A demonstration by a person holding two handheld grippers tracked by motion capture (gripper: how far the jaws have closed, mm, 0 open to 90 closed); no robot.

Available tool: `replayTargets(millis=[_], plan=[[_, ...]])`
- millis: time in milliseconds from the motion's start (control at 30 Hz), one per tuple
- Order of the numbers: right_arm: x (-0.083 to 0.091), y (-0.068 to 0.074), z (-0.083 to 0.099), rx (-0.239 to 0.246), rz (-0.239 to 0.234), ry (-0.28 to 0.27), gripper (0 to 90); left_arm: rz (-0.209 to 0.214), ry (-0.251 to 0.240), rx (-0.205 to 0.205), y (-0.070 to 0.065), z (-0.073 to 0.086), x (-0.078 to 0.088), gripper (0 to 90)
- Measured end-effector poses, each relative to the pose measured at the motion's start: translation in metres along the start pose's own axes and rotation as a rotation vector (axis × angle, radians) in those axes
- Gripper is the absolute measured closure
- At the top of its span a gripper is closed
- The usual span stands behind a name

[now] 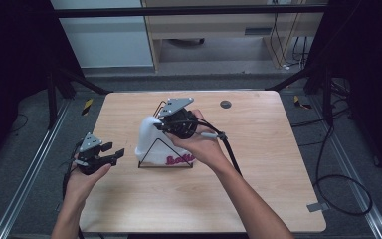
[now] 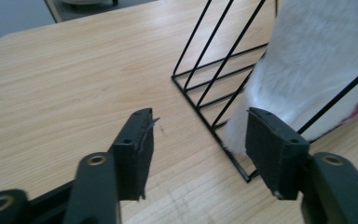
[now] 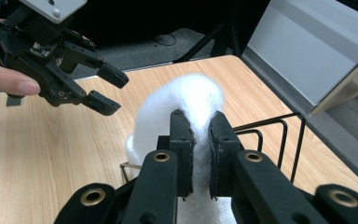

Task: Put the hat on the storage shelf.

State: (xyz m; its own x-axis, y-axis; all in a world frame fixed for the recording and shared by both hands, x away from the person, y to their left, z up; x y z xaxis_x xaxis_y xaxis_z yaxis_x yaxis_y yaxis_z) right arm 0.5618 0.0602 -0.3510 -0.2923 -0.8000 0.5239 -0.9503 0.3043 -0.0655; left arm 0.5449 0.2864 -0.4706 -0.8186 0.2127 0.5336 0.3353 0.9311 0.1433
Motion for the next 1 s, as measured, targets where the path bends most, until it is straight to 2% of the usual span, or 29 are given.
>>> replayTargets(millis=[100, 233, 333, 467, 633, 767, 833, 1000], plan=[[0.0, -0.001, 0.003, -0.007, 0.0, 0.003, 82.3, -0.029, 0.03, -0.013, 0.001, 0.007, -0.005, 32.6], [0.0, -0.001, 0.004, -0.014, 0.003, 0.004, 79.1, -0.042, 0.065, -0.013, 0.0, 0.015, -0.011, 21.5], [0.004, -0.002, 0.005, -0.037, -0.002, -0.012, 69.2, -0.063, 0.097, -0.02, -0.001, 0.026, -0.017, 15.4], [0.017, -0.001, 0.003, -0.05, 0.0, -0.037, 62.5, -0.077, 0.128, -0.013, -0.001, 0.037, -0.023, 10.3], [0.037, -0.004, 0.005, -0.06, 0.043, -0.05, 54.2, -0.085, 0.15, 0.007, 0.0, 0.051, -0.028, 7.6], [0.057, -0.012, 0.012, -0.083, 0.102, -0.06, 45.8, -0.09, 0.162, 0.009, 0.001, 0.057, -0.03, 6.9], [0.065, -0.016, 0.017, -0.103, 0.135, -0.059, 39.8, -0.102, 0.168, 0.003, 0.002, 0.059, -0.031, 6.6], [0.09, -0.026, 0.037, -0.149, 0.226, -0.06, 27.5, -0.102, 0.194, -0.01, 0.002, 0.067, -0.035, 5.9]])
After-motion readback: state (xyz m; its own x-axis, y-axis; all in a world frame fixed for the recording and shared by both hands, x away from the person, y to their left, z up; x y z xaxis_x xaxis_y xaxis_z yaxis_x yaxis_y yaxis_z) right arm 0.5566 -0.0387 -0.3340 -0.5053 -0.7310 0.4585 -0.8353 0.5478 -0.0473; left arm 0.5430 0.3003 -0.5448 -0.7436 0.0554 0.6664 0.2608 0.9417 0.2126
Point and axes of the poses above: each handheld gripper's, and its own axes: x roughly backward along the jaws, z roughly out of its underside, y roughly to its left, the point moved 7 cm from there along -x, roughly forward along the jaws, and after that the axes turned 12 degrees about -z, right-handed, at the moved point
